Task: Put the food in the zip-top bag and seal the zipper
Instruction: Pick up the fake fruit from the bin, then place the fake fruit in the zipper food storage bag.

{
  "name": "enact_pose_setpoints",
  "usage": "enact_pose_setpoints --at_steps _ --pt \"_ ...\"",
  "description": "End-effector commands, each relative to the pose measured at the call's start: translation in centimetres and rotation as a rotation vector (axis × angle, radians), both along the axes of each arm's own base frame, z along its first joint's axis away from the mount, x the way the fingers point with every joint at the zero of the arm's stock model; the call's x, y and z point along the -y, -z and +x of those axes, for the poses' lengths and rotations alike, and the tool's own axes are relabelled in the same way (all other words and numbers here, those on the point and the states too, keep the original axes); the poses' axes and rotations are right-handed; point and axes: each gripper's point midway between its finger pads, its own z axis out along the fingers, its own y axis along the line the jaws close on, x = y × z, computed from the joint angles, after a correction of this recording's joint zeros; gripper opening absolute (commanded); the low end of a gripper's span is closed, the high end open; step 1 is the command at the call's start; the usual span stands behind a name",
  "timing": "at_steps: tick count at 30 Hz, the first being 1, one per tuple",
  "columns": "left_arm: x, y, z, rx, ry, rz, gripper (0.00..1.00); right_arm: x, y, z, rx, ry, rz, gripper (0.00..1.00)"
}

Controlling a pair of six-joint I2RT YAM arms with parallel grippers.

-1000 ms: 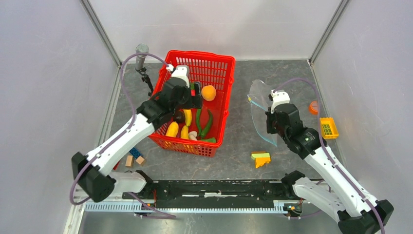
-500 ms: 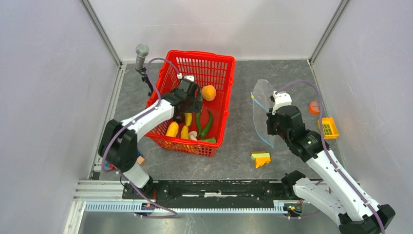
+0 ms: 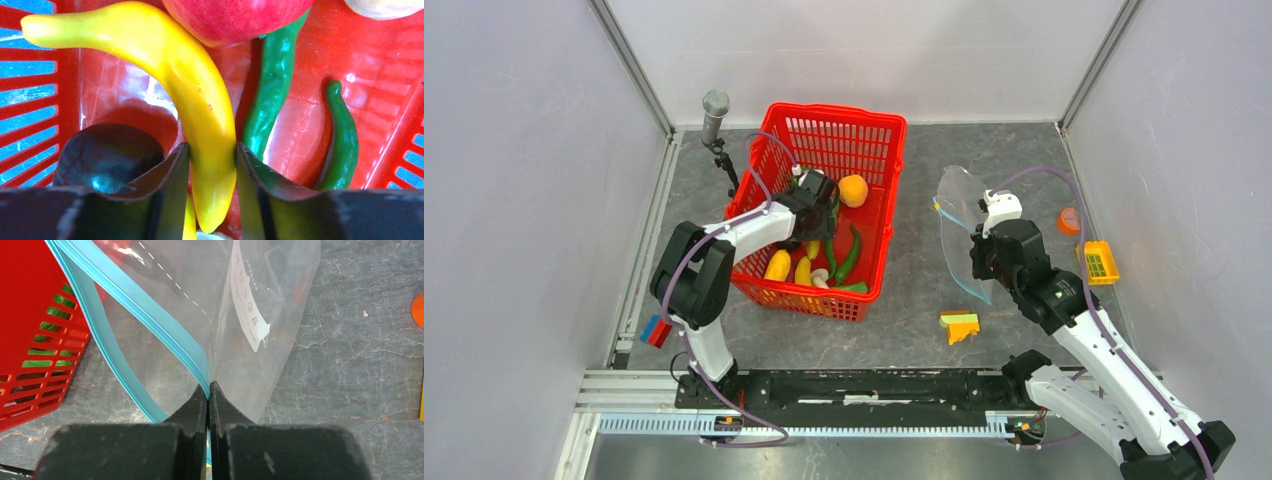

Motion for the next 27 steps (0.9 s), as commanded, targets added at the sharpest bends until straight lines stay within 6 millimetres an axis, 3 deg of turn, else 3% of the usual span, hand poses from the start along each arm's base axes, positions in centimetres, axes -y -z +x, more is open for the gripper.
enact_pose_setpoints --at_steps 1,3,6,10,14,17,23,27 --pt "0.1 0.3 0.6 0.025 -0.042 -0.025 0.36 -0.3 -0.8 0.4 0.036 0.004 0.035 0.00" --pt "0.2 -0.1 0.4 0.033 -0.036 -0.041 0.30 -0.3 -1.0 0.5 0.041 0.006 0.035 0.00" --pt "1.0 -3.2 0.5 0.099 -0.002 -0.104 0.20 -0.2 -1.2 0.6 0.049 0.014 0.039 0.00" --pt "2.7 -9.3 0.1 0.208 0.093 -0.211 0.17 -0.3 -1.4 0.7 0.057 0.021 0.050 0.00" --pt "3.8 -16.1 -1.5 0.326 0.186 -0.320 0.15 -0.2 -1.6 0.7 0.073 0.036 0.066 0.00" --pt "4.6 -19.0 -3.2 0.364 0.279 -0.393 0.15 -0.2 -1.7 0.8 0.083 0.043 0.080 0.00" --pt "8.4 -23.9 -9.4 0.384 0.613 -0.636 0.10 -0.4 -1.9 0.9 0.096 0.051 0.109 0.00" --pt "11.3 -26.6 -15.8 0.373 0.918 -0.733 0.11 -0.7 -1.9 1.0 0.091 0.047 0.120 0.00"
